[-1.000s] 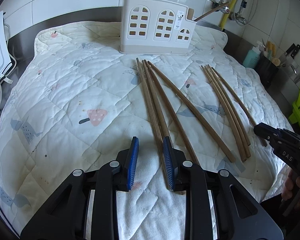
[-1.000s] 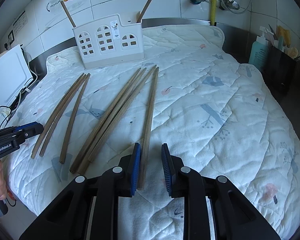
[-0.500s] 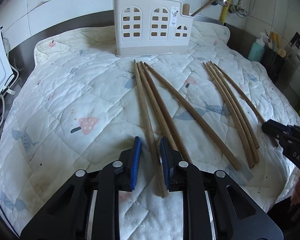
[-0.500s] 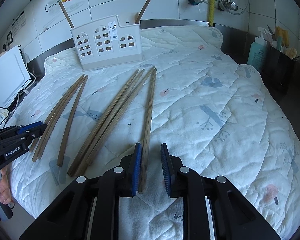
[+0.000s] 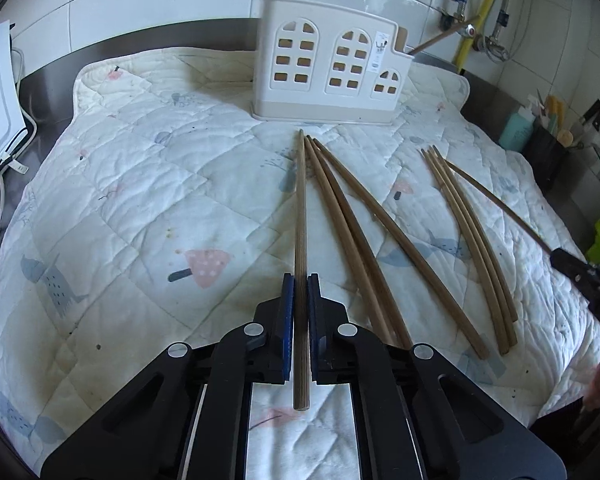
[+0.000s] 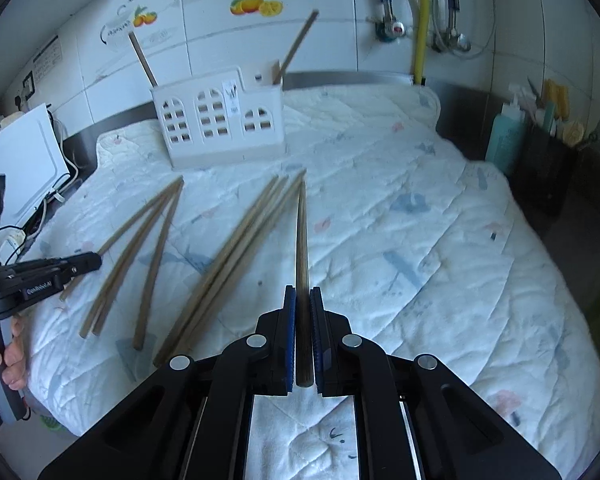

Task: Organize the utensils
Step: 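Grasp a wooden chopstick with the left gripper while the right gripper grasps another, then lower the chopstick into the white holder with the left gripper while the right gripper inserts its own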

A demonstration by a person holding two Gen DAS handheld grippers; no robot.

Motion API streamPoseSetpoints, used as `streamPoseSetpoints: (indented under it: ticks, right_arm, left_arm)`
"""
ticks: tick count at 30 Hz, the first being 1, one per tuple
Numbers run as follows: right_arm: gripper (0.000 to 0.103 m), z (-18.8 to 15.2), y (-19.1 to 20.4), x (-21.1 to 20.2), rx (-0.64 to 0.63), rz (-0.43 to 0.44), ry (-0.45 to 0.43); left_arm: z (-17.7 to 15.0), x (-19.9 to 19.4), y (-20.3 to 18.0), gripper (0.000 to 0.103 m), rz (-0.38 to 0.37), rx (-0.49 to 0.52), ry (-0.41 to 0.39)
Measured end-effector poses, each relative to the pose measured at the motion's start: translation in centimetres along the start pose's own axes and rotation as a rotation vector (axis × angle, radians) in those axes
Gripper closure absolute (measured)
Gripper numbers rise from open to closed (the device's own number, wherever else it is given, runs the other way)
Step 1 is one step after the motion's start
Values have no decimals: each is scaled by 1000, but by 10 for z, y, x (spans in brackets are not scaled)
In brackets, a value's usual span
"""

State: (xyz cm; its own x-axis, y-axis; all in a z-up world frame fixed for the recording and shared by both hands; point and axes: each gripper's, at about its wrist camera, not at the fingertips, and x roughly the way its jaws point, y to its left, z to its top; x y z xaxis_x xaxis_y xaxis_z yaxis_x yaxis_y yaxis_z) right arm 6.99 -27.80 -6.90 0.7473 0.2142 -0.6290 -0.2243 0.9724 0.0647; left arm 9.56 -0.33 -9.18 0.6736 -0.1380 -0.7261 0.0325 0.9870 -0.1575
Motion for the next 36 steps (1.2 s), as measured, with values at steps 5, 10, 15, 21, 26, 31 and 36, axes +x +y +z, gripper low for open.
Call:
streamPoseSetpoints:
  ticks: [5, 10, 15, 21, 26, 31, 36]
  right_arm:
    - [96, 25, 1, -28, -34, 9, -80]
    - [96, 53, 1, -49, -50, 45, -136]
    - [96, 82, 2, -63, -68, 82, -172]
    - [96, 127, 11, -77, -130, 131, -206]
    - [96, 179, 17, -82, -169, 156, -236]
    - [96, 226, 24, -83, -182, 162, -278]
    - [96, 260, 37, -62, -200, 138, -288]
  left_arm:
    - [-2, 4, 9, 98, -29, -32, 7]
    - [-5, 6, 13, 98, -59, -76, -1]
    - [-8, 6, 12, 95, -59, -91, -14]
    - [-3, -2, 17, 98, -90, -98, -23]
    - [11, -22, 17, 98, -84, -59, -69]
    - [32, -44, 22, 98, -82, -41, -140]
    - [54, -56, 25, 98, -77, -27, -179]
